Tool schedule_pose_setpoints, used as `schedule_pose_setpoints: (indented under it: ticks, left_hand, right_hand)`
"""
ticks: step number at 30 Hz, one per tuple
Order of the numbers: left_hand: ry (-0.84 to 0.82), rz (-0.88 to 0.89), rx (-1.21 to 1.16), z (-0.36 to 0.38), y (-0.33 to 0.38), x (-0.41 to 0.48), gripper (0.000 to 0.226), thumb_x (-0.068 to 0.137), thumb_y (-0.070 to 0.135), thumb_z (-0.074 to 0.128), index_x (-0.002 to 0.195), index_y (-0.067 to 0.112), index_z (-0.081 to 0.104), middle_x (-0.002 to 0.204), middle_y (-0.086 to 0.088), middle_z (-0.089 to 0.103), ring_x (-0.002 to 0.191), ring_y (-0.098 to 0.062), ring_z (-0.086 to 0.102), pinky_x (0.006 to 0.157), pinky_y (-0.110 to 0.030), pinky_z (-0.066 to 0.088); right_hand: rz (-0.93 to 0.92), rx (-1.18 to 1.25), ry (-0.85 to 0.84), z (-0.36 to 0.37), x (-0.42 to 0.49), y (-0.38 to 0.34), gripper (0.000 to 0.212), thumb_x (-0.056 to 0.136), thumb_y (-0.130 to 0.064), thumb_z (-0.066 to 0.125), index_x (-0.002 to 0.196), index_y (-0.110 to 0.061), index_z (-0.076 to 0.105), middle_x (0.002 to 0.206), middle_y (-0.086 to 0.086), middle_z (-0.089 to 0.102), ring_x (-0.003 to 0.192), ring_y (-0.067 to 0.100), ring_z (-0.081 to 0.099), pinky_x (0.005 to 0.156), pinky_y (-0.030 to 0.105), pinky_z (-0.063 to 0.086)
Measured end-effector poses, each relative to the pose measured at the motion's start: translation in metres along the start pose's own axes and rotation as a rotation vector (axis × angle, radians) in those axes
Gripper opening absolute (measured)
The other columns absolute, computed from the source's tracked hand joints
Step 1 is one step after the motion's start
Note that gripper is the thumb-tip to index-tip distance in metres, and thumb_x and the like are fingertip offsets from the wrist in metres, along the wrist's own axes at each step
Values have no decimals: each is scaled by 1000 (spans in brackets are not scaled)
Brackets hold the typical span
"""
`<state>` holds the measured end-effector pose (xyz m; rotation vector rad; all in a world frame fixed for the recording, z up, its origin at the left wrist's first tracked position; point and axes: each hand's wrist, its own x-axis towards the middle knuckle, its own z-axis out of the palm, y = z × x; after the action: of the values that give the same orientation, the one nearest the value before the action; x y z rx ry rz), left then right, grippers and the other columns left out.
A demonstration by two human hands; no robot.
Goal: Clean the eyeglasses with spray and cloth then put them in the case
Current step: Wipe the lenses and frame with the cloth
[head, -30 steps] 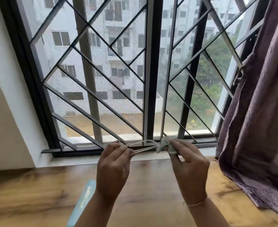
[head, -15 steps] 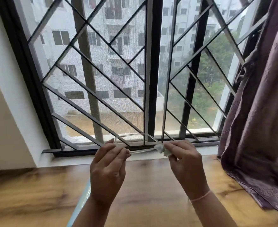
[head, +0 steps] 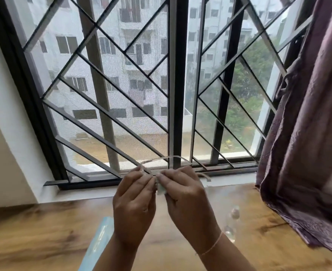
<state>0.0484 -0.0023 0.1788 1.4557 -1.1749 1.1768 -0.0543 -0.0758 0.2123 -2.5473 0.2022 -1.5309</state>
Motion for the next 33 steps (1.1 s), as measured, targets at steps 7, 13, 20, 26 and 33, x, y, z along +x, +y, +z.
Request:
schedule_pose_setpoints:
  ticks: [7,13,20,26,33]
  left_hand:
    - [21,-29,25,-11,-8,-1,6,77,3,70,74,-1,74,77,-7,71,79,-20,58,88,-29,49]
    - [82,-66,23,-13,-9,-4,9,78,5,68,73,0,74,77,-6,70,81,-18,56,91,-31,48]
    - [84,-84,46,-12,-13,-4,4,74,3,71,74,-1,74,78,-8,71,82,-18,56,88,-33,49]
    - [47,-44,37,-1,-1,-10,4,72,3,73,75,0,74,77,-5,71,80,-18,56,85,-35,50]
    - [28,-16,-28,7,15,-27,8,76,3,68,75,-2,74,79,-9,71,80,-19,56,88,-37,51]
  right_hand:
    - [102,-37,74,-11,-9,35,29,63,9,76,88,-5,73,83,5,71,74,20,61,72,24,49]
    - [331,-10,121,-22,-25,62,28,59,3,82,83,-10,75,77,1,71,70,12,64,68,17,48]
    - [664,7,90,-30,-51,73,21,58,-6,84,67,-23,75,59,-3,69,65,10,59,58,7,40]
    - [1152,1115,125,-21,-33,32,8,59,3,72,65,-2,73,63,14,67,55,15,56,47,18,45]
    - [1249,1479,132,-3,-22,4,10,59,-4,70,67,3,70,68,16,68,60,18,64,55,19,52]
